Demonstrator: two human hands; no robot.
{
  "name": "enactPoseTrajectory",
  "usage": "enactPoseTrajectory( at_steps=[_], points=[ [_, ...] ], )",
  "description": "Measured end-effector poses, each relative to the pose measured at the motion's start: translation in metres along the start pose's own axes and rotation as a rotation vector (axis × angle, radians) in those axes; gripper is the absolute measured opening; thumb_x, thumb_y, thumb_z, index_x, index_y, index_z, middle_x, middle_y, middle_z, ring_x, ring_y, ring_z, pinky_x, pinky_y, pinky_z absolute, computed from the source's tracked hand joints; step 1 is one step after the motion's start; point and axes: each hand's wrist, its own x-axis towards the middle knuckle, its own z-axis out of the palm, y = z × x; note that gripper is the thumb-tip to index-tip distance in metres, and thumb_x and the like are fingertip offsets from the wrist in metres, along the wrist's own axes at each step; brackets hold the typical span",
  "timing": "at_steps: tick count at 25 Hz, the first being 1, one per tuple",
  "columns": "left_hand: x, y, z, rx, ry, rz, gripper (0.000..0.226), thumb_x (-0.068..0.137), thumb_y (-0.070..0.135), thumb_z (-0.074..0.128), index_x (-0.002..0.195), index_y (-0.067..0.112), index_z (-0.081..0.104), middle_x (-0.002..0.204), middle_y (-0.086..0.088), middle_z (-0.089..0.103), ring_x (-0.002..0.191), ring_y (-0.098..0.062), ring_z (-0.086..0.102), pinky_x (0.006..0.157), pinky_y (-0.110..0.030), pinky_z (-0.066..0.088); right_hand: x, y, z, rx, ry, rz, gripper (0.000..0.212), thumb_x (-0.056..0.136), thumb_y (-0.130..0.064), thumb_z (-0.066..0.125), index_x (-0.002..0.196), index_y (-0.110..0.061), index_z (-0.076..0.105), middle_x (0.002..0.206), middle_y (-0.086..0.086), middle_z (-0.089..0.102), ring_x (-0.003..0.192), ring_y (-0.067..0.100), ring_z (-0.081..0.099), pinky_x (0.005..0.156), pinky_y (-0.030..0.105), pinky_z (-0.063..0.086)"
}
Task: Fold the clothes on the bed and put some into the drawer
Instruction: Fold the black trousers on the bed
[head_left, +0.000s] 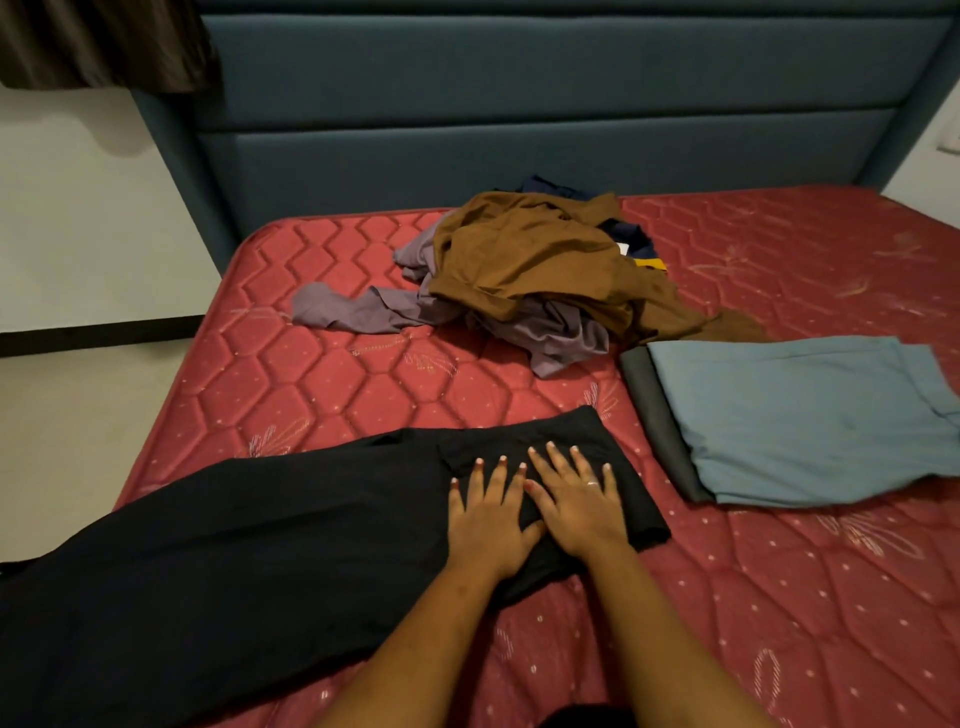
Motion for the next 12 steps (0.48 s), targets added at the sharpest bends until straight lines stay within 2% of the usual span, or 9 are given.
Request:
enactPoseTrajectory(
  at_steps=[1,3,6,9,12],
  points=[
    [0.003,-0.006,0.004,0.010,0.029,0.007,0.099,0.066,0.084,0.004,0.153,0.036,0.002,0.162,0.005,-0.006,0.148,-0.023,-0.013,0.115,-0.053,-0.007,0.005,0.011,0.001,-0.047,0.038,0.029,0.077,0.076,-0.072,-0.006,0.149,-0.049,0.006,0.160,-0.017,0.005,0.149,0.015,0.000,0.116,0.051,-0.002],
    [0.008,-0.014,0.006,0.005,0.065,0.009,0.113,0.054,0.098,0.011,0.151,0.042,-0.001,0.162,0.007,-0.008,0.147,-0.022,-0.017,0.113,-0.055,-0.011,0.019,0.023,-0.002,-0.041,0.082,0.085,0.065,0.087,-0.072,0.008,0.149,-0.050,0.004,0.161,-0.015,0.003,0.149,0.018,-0.002,0.116,0.052,-0.003],
    [0.012,-0.018,0.007,-0.014,0.089,-0.043,0.115,0.056,0.097,0.026,0.151,0.040,-0.004,0.161,0.006,-0.013,0.146,-0.021,-0.020,0.112,-0.057,-0.013,0.035,0.032,-0.003,-0.034,0.106,0.164,0.060,0.093,-0.067,0.018,0.149,-0.049,0.003,0.161,-0.014,0.001,0.149,0.021,-0.001,0.117,0.050,0.001],
    [0.003,-0.020,0.004,-0.015,0.106,-0.085,0.119,0.054,0.098,0.022,0.152,0.037,-0.006,0.161,0.004,-0.014,0.146,-0.021,-0.020,0.113,-0.055,-0.013,0.039,0.040,-0.009,0.004,0.100,0.225,0.064,0.094,-0.066,0.021,0.151,-0.043,0.004,0.161,-0.011,0.003,0.148,0.025,0.008,0.118,0.046,0.010],
    [-0.012,-0.032,0.004,-0.039,0.091,-0.113,0.114,0.057,0.096,0.014,0.152,0.037,-0.006,0.161,0.005,-0.013,0.147,-0.021,-0.016,0.114,-0.052,-0.012,0.030,0.044,-0.021,-0.005,0.073,0.315,0.070,0.094,-0.065,0.025,0.153,-0.034,0.006,0.161,-0.005,0.012,0.141,0.033,0.022,0.112,0.045,0.023]
  ],
)
